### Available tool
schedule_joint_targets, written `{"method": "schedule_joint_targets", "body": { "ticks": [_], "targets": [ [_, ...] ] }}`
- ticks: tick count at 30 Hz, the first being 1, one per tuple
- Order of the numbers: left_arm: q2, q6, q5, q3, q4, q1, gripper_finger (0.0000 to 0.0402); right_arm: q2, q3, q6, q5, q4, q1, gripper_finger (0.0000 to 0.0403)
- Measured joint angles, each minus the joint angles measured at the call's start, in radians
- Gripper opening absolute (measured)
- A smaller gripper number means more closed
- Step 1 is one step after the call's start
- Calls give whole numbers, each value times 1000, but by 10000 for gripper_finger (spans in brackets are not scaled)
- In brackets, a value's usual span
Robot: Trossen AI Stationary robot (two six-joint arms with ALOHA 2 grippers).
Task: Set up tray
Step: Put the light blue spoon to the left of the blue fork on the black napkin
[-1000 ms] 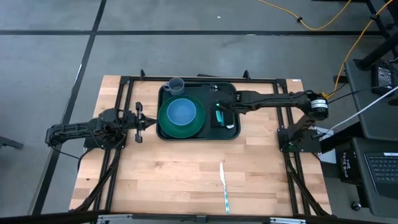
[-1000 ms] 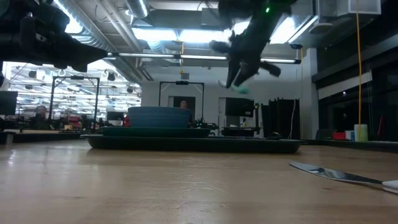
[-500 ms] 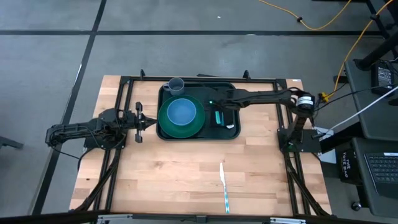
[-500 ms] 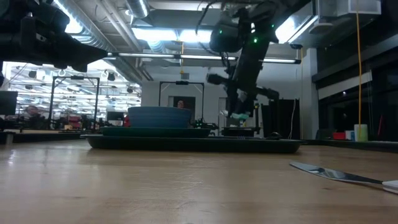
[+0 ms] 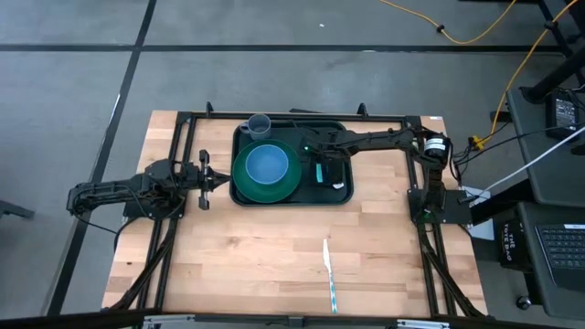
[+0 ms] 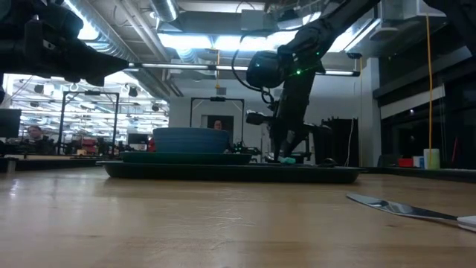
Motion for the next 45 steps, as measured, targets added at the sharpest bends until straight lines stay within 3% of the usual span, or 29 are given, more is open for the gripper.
{"method": "schedule_joint_targets", "body": {
  "ticks": [31,45],
  "targets": [
    [0,-1,1,0,-1,0,3,39,0,12,-1,32,-20,53],
    [0,-1,1,0,-2,0,3,41,0,27,-10,28,-20,79]
  ]
}}
